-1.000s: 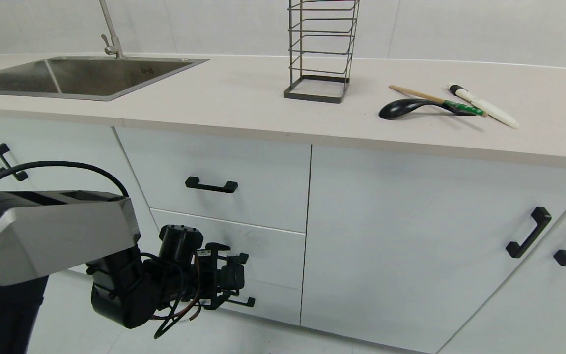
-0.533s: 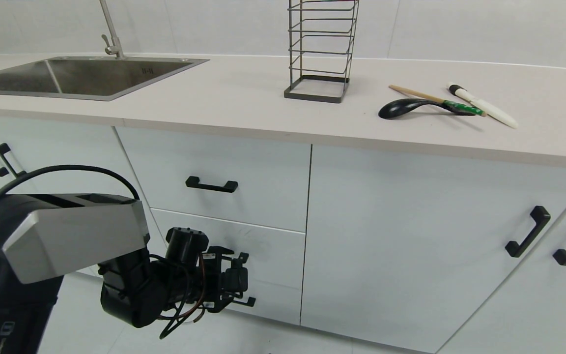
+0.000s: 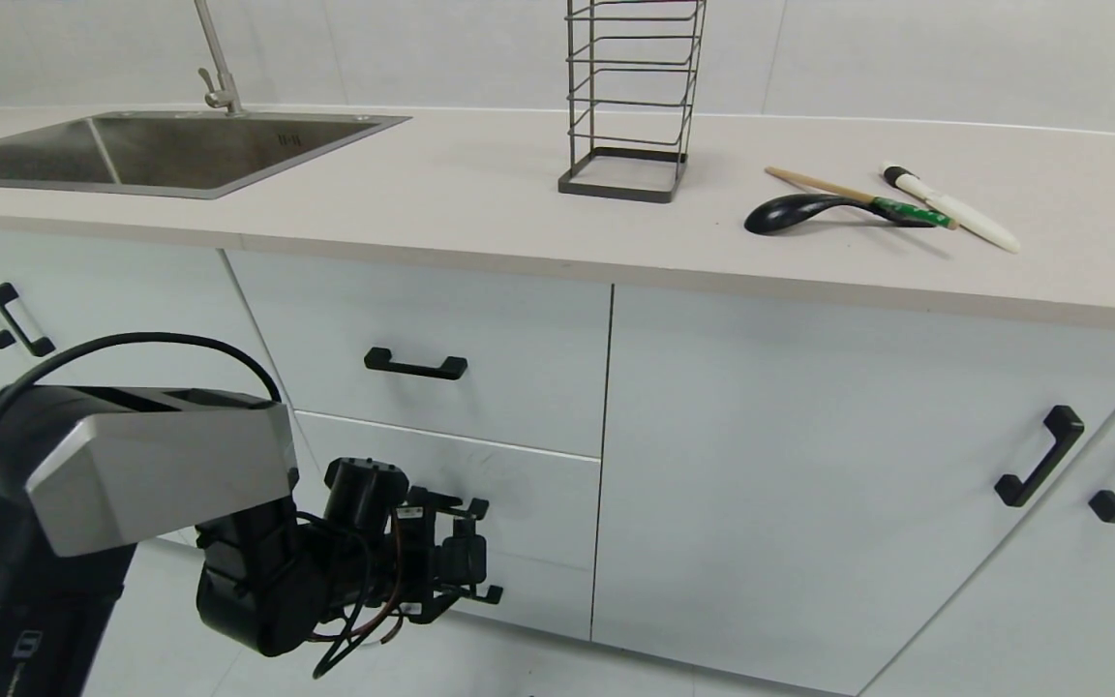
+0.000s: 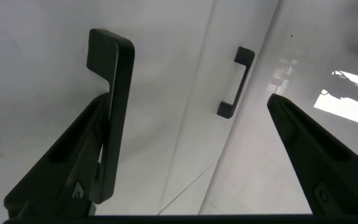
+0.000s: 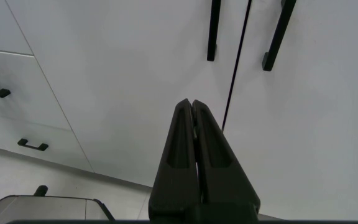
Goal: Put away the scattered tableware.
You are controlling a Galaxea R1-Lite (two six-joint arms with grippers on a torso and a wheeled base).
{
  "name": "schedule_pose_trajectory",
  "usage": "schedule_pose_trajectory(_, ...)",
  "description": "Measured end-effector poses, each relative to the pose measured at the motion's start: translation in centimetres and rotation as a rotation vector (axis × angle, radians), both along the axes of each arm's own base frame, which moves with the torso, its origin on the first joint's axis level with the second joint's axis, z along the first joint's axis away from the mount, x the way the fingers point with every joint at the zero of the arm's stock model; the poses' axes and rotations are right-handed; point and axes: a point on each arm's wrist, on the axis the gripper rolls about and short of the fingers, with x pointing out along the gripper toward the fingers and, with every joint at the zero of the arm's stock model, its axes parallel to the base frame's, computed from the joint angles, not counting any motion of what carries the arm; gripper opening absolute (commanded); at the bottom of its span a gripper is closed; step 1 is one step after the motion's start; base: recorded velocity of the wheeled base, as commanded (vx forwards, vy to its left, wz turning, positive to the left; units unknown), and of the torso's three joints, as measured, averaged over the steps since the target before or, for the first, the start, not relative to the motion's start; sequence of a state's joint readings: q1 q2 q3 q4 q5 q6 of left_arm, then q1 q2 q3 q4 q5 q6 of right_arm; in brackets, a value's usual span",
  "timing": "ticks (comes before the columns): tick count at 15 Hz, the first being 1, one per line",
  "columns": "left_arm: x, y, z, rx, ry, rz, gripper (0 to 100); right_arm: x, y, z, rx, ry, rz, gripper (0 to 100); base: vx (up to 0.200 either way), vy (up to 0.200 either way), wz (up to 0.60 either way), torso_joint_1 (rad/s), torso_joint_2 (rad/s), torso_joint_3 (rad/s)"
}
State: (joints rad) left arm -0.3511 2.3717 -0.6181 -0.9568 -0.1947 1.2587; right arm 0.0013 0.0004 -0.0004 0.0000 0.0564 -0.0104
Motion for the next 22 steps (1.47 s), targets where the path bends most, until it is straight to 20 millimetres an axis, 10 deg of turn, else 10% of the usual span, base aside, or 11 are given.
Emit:
schedule_pose_trajectory(11,-2.8,1.1,1.2,0.015,0.062,0.004,100,0.0,0.0,0.0,0.000,0.000,0.000,0,0.000,0.000,0.00,0.000,0.00,0.000)
schedule_pose_trajectory(22,-11.5,3.9,11.2,-0.112,-0.120,0.016,100,0.0,0.0,0.0,0.000,0.000,0.000,0,0.000,0.000,0.00,0.000,0.00,0.000)
